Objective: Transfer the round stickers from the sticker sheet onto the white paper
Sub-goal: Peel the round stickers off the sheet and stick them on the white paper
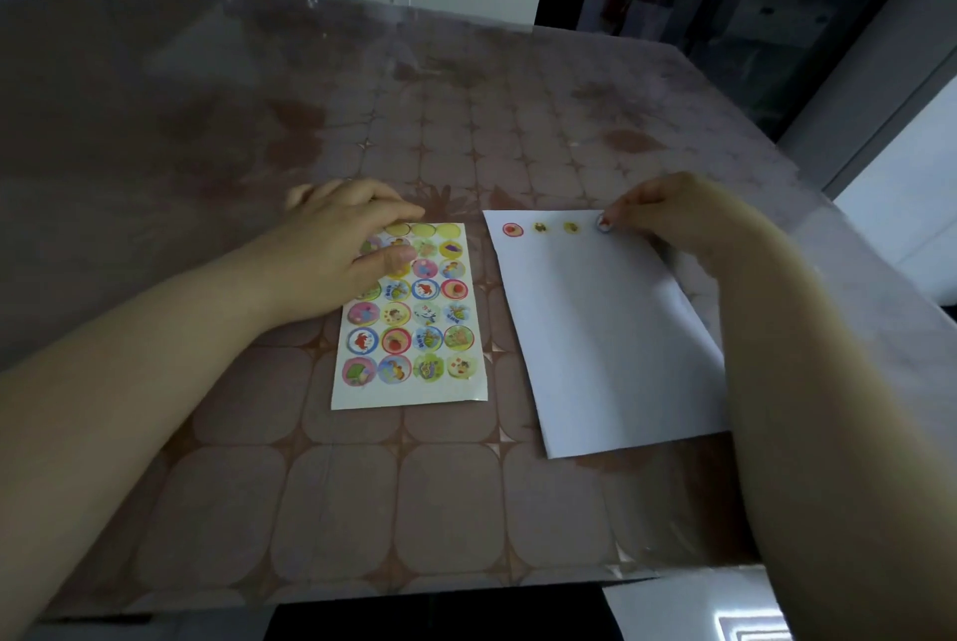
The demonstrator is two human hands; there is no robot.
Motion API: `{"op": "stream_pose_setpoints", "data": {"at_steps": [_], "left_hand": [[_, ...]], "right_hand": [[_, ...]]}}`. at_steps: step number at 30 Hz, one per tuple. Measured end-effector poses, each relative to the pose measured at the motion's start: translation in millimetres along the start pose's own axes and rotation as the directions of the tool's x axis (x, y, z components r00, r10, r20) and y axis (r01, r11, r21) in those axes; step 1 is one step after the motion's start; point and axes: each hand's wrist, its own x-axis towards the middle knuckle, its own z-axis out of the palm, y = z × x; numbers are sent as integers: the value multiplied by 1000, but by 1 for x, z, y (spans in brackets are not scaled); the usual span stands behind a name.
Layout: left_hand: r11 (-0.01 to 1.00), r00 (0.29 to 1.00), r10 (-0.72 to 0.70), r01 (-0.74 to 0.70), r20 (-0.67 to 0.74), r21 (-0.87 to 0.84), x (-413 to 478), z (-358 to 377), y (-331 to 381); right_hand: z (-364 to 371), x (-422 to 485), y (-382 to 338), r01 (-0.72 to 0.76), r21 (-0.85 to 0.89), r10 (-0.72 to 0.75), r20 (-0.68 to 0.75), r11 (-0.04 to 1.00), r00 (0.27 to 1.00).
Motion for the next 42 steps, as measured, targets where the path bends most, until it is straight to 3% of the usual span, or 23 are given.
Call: {"op": "stream_pose_setpoints", "data": {"at_steps": [14,21,26,28,31,33,35,36,38,42], "left_hand": [[1000,1000,-26,26,-8,-14,-3,0,-5],[999,999,-40,40,-13,-18,-2,-3,-8],[996,997,-71,71,-7,-62,-7,-15,-16],[992,996,-78,81,40,-93,-9,-21,-23],[988,992,-76,88,96,-125,-8,-24,-29],[989,995,-53,64,86,-132,-8,-24,-31],[991,997,-43,51,62,-128,-8,-24,-33],[990,998,-45,52,52,-132,-8,-25,-34],[988,997,-59,64,44,-137,-8,-29,-33],[994,997,-60,65,58,-89,-11,-27,-31]], "right_hand": [[9,1,-5,4,-9,-5,-82,1000,997],[10,12,4,-106,44,111,-126,993,986],[18,14,4,-174,-280,116,-211,944,971],[19,9,-4,-85,-261,21,-240,962,970],[29,-6,-32,255,-153,-283,-200,955,938],[42,-22,-58,466,-165,-470,17,869,882],[58,-34,-81,601,-181,-555,247,779,794],[67,-36,-88,631,-207,-560,312,748,767],[85,-35,-98,620,-275,-531,334,735,779],[114,-38,-105,539,-250,-497,213,804,841]]}}
